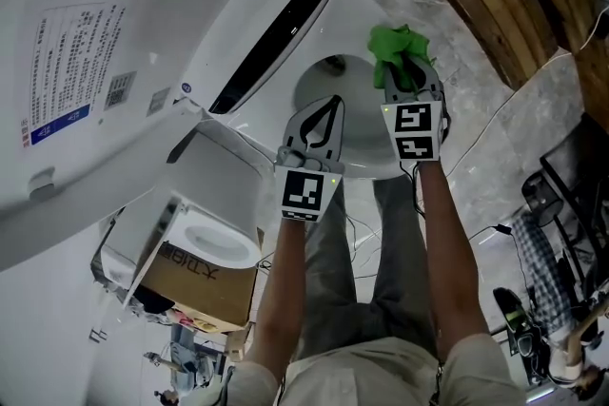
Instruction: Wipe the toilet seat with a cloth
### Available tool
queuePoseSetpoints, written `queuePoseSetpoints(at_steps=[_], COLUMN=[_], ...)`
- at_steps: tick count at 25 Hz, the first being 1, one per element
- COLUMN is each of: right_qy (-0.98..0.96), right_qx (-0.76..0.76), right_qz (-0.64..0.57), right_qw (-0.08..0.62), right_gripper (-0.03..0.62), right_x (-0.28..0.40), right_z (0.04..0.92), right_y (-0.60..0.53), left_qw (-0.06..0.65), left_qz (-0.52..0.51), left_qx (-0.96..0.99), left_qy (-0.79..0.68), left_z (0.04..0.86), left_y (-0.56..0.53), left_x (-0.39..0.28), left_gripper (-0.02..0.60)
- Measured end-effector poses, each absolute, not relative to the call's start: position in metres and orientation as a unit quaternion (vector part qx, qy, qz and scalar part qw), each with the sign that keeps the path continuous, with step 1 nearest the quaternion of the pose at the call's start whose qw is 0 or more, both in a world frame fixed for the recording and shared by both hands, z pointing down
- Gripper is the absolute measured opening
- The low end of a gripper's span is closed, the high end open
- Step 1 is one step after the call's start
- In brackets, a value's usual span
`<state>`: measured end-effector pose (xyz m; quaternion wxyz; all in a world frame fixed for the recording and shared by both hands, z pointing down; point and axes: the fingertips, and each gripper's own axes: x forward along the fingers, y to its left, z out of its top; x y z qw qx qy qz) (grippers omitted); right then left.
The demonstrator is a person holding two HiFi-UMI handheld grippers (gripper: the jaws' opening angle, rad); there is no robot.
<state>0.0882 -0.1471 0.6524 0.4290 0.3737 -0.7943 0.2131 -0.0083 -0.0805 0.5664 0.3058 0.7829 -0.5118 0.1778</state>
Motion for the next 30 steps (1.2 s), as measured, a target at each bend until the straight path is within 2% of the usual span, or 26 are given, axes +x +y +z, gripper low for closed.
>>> queuePoseSetpoints(at_steps=[30], right_qy=[-0.830], right_qx=[0.309], right_qz=[0.142], right_qw=[0.442], right_gripper=[0.095], right_x=[-0.010], right_z=[0.655], right_y=[-0.159], left_qw=[0.312], left_qz=[0.154], left_qx=[0.744], left_qy=[-0.571], left_z=[0.566], left_y=[-0.046], left_x=[-0.097], left_gripper=[0.012])
